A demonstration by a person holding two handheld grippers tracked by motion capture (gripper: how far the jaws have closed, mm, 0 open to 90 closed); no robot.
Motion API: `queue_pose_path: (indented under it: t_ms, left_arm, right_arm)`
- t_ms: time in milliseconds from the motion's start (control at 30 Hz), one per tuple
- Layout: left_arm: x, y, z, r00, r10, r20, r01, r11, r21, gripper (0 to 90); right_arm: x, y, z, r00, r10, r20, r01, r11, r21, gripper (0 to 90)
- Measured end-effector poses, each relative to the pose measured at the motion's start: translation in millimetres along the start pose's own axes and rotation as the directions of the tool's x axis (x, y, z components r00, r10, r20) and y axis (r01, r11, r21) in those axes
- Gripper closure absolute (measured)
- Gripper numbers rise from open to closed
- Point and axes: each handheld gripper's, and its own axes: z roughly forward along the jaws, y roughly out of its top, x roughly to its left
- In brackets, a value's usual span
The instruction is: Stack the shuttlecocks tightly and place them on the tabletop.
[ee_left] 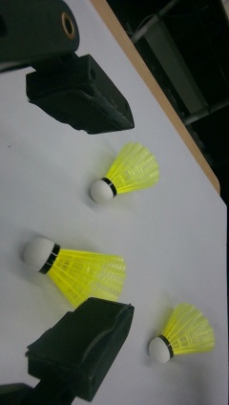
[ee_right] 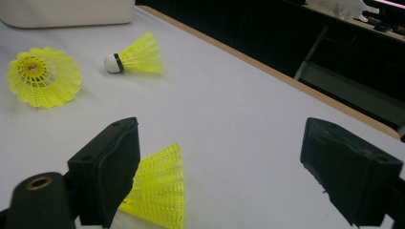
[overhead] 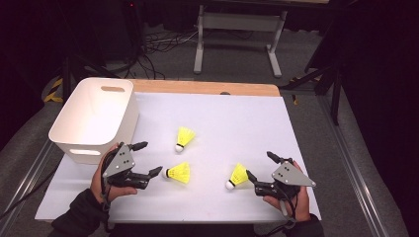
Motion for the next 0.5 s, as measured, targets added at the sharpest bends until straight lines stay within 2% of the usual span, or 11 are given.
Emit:
queue_pose_path:
  t_ms: [133, 333, 500]
  left_arm:
    - [4.7, 6.3, 10.2, 0.9999, 0.008, 0.007, -0.008, 0.9999, 0.01, 12.7]
    - [12.4, 20.7, 32.1, 0.9997, -0.009, 0.021, 0.008, 0.9994, 0.033, 12.5]
    - [21.9, 31.3, 55.0, 0.9988, -0.04, 0.027, 0.037, 0.995, 0.093, 12.2]
  right_arm:
    - [-1.3, -0.6, 0.2, 1.0, 0.005, -0.001, -0.005, 1.0, 0.001, 14.0]
    - [-0.7, -1.9, 2.3, 0.9999, 0.007, -0.01, -0.007, 1.0, 0.013, 14.2]
    - [-1.1, -2.7, 3.1, 0.9998, 0.011, -0.015, -0.01, 1.0, 0.023, 14.2]
